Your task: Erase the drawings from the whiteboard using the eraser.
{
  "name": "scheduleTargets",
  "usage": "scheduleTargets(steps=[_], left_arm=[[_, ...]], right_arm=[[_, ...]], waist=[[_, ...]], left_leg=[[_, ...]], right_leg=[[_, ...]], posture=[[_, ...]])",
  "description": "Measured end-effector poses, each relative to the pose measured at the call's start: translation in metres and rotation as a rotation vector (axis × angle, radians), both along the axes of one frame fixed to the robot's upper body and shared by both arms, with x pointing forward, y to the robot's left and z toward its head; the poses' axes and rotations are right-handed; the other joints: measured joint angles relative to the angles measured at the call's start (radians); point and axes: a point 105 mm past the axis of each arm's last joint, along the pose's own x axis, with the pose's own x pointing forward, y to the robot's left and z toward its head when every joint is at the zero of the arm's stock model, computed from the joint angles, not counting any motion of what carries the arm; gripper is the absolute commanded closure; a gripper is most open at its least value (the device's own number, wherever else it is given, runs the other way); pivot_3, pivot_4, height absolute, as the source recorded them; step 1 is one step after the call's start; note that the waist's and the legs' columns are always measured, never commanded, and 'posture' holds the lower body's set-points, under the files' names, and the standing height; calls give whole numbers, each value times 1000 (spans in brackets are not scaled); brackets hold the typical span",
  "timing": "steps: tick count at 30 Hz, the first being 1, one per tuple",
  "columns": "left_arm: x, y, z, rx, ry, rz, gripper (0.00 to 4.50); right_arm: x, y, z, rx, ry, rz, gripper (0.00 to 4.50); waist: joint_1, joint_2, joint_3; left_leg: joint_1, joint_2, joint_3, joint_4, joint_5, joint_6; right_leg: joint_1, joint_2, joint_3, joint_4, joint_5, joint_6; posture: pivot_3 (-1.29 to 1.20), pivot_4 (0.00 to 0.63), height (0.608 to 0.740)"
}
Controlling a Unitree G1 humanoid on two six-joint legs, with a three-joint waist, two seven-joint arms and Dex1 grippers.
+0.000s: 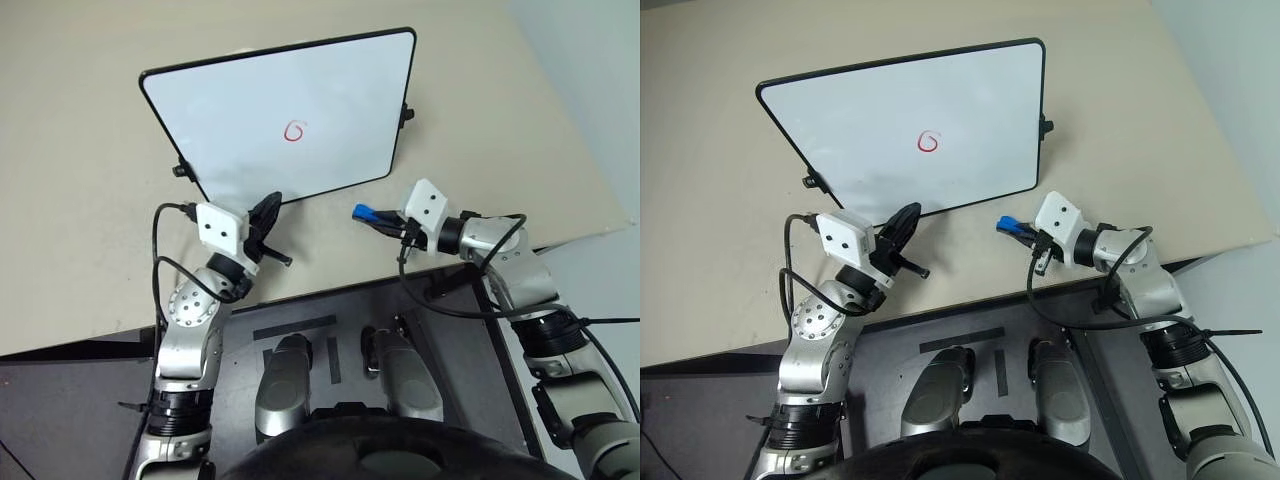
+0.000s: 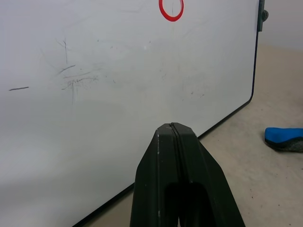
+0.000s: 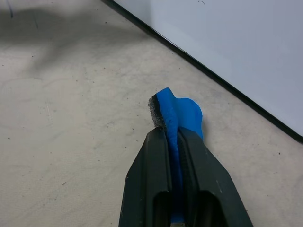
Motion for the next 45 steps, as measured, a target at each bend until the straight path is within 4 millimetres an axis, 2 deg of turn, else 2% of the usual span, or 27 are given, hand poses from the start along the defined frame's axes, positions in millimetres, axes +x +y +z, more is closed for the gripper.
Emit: scheduleTargets(steps=[3,5,6,10,12,17,22,25,32,37,45], left_arm=[[0,0,0,0,-1,-1,4500],[-1,1,0,-2,-1,-3,4500],[-1,2,0,-5,0,-2,4500],[-5,4,-2,-11,3,-11,4500],[-6,7,-2,-10,2,-2,4500],[-8,14,-2,-14,-10,28,4500],[-10,15,-4,-21,-9,41,4500],[-9,16,-3,-23,-16,49,4500],[-8,15,0,-24,-27,49,4500],[-7,13,1,-24,-30,42,4500],[-4,9,6,-24,-49,28,4500]], right_arm=[[0,0,2,-23,-37,12,4492],[-1,4,11,-16,-86,42,4492],[-1,11,22,-1,-133,72,4492],[4,45,89,-12,-529,250,4492],[6,55,100,-45,-656,307,4492],[22,70,85,-142,-811,380,4492],[41,81,97,-150,-964,372,4492],[48,85,91,-172,-1002,383,4492],[54,91,94,-171,-1101,383,4492],[54,93,91,-156,-1098,385,4492],[53,96,57,-205,-998,425,4492]], waist=[[0,0,0],[-1,0,0],[-3,0,0],[-13,0,0],[-12,0,0],[-2,0,0],[-3,0,0],[-3,0,0],[-4,1,0],[-5,1,0],[-5,1,0]], left_leg=[[0,0,0,0,0,0],[0,0,0,0,0,0],[0,0,0,0,0,0],[0,1,0,0,0,0],[1,2,-1,-1,0,0],[-1,2,0,-1,0,0],[-2,2,0,-1,-1,-1],[-2,3,0,-2,-1,-1],[-2,3,-1,-2,-1,-1],[-2,3,-1,-2,-1,-1],[-2,3,-1,-2,-2,-2]], right_leg=[[0,0,0,0,0,0],[-1,0,0,0,0,0],[-1,0,0,0,0,0],[-3,1,0,0,2,-2],[-3,1,0,0,2,-3],[-5,-1,-1,0,3,-3],[-7,-1,-1,1,4,-4],[-7,-2,-2,1,4,-4],[-8,-2,-2,2,6,-7],[-9,-2,-2,2,7,-7],[-9,-2,-2,2,7,-8]], posture=[[0,150,740],[0,150,740],[0,150,740],[0,150,740],[0,150,740],[0,150,740],[0,150,740],[0,150,740],[0,150,740],[0,150,740],[0,150,740]])
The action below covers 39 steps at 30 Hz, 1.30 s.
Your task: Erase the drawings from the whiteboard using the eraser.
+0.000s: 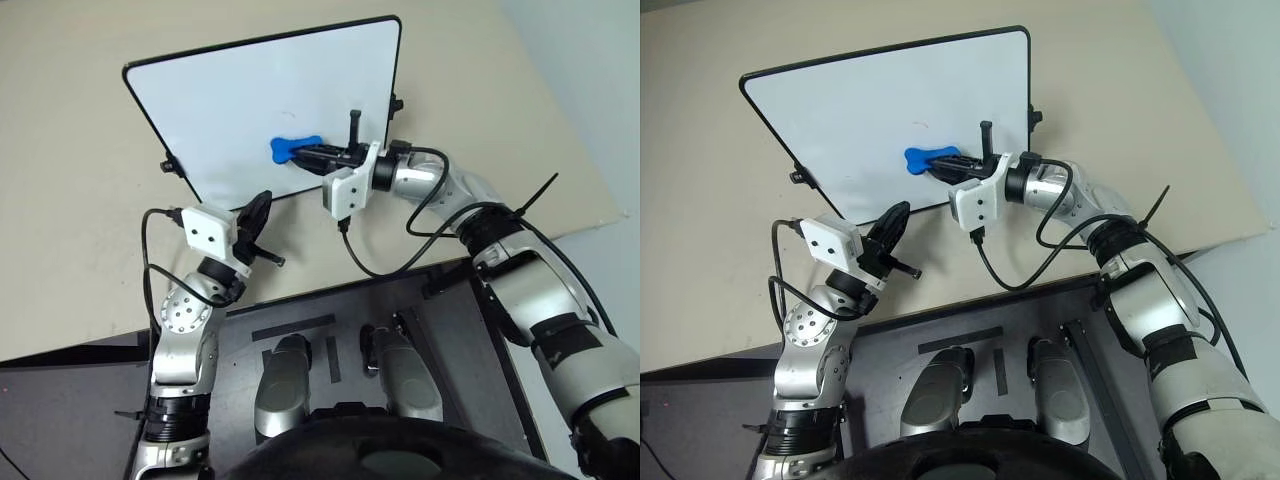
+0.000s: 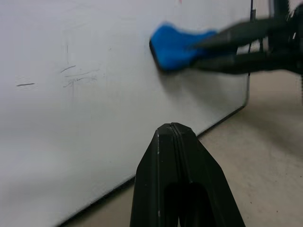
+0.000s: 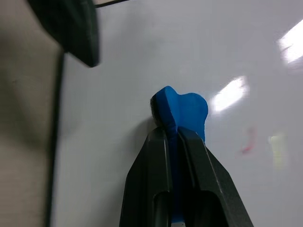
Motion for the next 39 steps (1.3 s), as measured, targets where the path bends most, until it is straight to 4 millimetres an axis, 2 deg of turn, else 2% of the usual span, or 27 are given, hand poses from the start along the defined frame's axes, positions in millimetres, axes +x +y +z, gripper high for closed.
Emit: scheduleTargets(steps=[7,15,21,24,30,39], left_arm=[[1,-2,2,0,-7,-9,4500],[2,-7,4,1,-15,-30,4500],[2,-9,3,2,-13,-41,4500],[2,-10,4,1,-14,-45,4500],[2,-10,4,4,-13,-47,4500],[2,-10,3,21,5,-76,4500]], right_arm=[[4,0,4,25,-64,-27,4492],[11,-10,40,157,-212,-67,4492],[8,-10,43,177,-214,-58,4492],[0,-11,38,195,-148,-35,4492],[-29,-36,-9,147,206,-35,4492],[-56,-78,-32,81,512,-164,4492]], waist=[[-1,1,0],[-1,1,1],[-1,1,1],[-1,1,1],[6,0,0],[6,0,0]], left_leg=[[0,0,0,0,0,0],[-1,1,0,0,0,0],[-2,1,0,0,0,0],[-3,1,0,0,0,0],[-9,1,1,0,-3,1],[-7,1,0,0,-3,1]], right_leg=[[-1,0,0,0,3,-2],[-2,0,0,-1,7,-2],[-3,0,0,-2,6,0],[-3,0,0,-4,4,2],[-4,0,-2,-10,3,3],[-1,0,-3,-12,3,4]], posture=[[0,150,740],[0,150,740],[0,150,740],[0,150,740],[0,150,740],[0,150,740]])
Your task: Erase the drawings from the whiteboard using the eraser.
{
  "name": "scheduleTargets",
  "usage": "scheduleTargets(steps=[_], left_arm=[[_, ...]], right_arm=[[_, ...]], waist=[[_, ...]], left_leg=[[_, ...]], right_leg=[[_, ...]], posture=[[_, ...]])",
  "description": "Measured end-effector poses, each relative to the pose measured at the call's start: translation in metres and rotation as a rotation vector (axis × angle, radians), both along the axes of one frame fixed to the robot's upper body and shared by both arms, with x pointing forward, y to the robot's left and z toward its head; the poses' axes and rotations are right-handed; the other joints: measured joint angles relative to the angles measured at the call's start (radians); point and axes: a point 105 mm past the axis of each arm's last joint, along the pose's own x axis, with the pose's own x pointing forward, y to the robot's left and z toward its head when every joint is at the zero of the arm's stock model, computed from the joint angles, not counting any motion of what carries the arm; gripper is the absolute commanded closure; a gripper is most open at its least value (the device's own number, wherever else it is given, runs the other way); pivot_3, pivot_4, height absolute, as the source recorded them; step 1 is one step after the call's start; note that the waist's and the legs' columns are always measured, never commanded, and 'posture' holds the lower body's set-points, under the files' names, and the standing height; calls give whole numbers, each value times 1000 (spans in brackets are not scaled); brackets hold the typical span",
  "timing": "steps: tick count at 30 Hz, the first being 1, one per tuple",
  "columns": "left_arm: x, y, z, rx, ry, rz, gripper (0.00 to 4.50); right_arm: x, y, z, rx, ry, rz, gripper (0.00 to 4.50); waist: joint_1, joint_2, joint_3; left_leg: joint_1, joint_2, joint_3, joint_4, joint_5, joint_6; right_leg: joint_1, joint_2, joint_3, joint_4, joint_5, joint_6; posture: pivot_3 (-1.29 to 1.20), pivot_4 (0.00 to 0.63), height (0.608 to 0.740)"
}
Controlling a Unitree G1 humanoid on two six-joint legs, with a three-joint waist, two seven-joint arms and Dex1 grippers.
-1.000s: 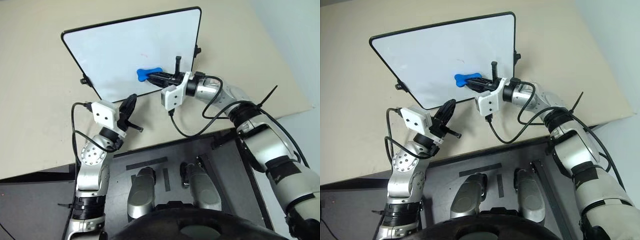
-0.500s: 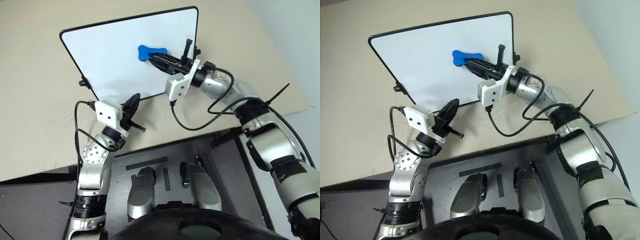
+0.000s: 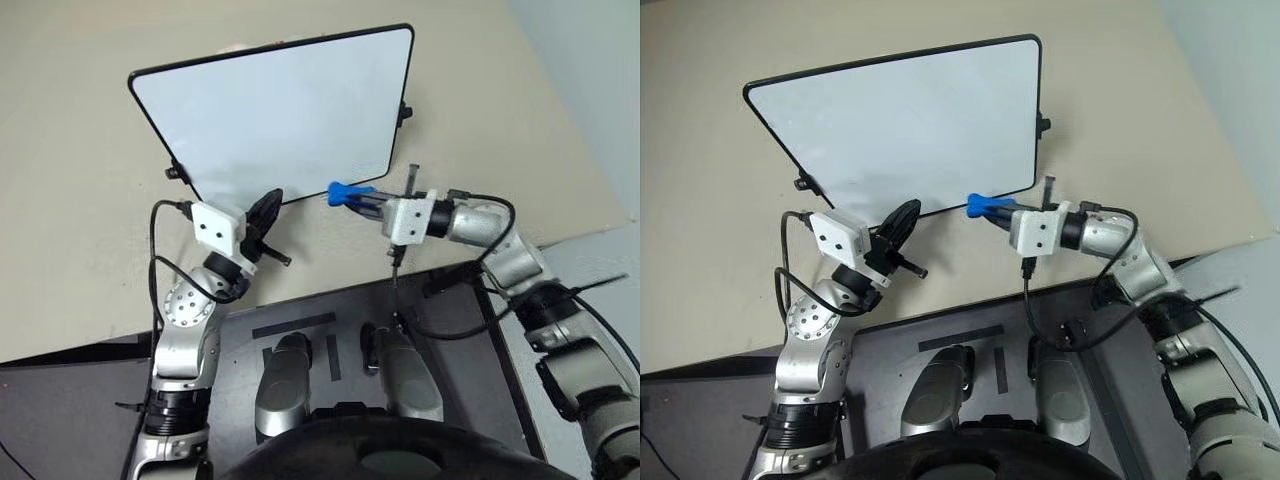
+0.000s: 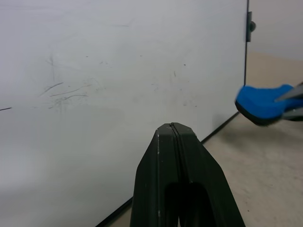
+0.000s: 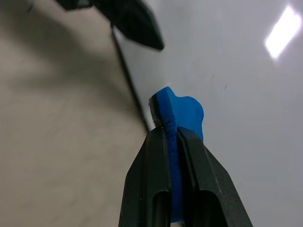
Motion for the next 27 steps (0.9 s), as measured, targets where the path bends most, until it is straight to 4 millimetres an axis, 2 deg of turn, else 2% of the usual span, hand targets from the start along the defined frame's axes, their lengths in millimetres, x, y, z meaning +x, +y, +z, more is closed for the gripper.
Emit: scheduleTargets(steps=[2,3,5,12,16,19,24,27], left_arm=[[0,1,2,5,-2,-12,4500],[0,1,3,6,-6,-21,4500],[2,0,6,14,-16,-34,4500],[5,4,12,33,-21,-49,4500],[7,8,16,55,-27,-55,4500],[9,11,20,65,-31,-58,4500],[5,28,16,72,7,-27,4500],[1,33,11,60,34,-14,4500]], right_arm=[[-1,-6,-9,-12,68,-45,4492],[0,-8,-13,-14,93,-65,3843],[0,-8,-15,-9,126,-88,3350],[-1,0,-6,41,126,-92,947],[-1,1,8,132,140,-118,947],[-4,-9,19,254,213,-161,947],[-15,-31,3,320,352,-258,947],[-19,-41,2,348,384,-309,947]], waist=[[-1,0,0],[-2,0,0],[-5,0,0],[-5,0,0],[-3,0,0],[0,0,0],[0,0,0],[0,0,0]], left_leg=[[1,0,0,0,1,0],[1,0,0,1,2,1],[3,0,0,1,3,1],[7,0,0,1,3,1],[6,0,0,1,3,1],[5,-1,0,1,3,1],[6,-1,0,0,2,1],[6,-1,0,0,2,1]], right_leg=[[1,0,0,0,0,0],[1,0,1,0,1,1],[2,0,1,1,2,1],[6,1,1,0,2,2],[6,1,1,-1,2,2],[7,1,1,-2,1,3],[8,1,1,-4,1,4],[8,1,1,-4,0,4]], posture=[[0,150,740],[0,150,740],[0,150,740],[0,150,740],[0,150,740],[0,150,740],[0,150,740],[0,150,740]])
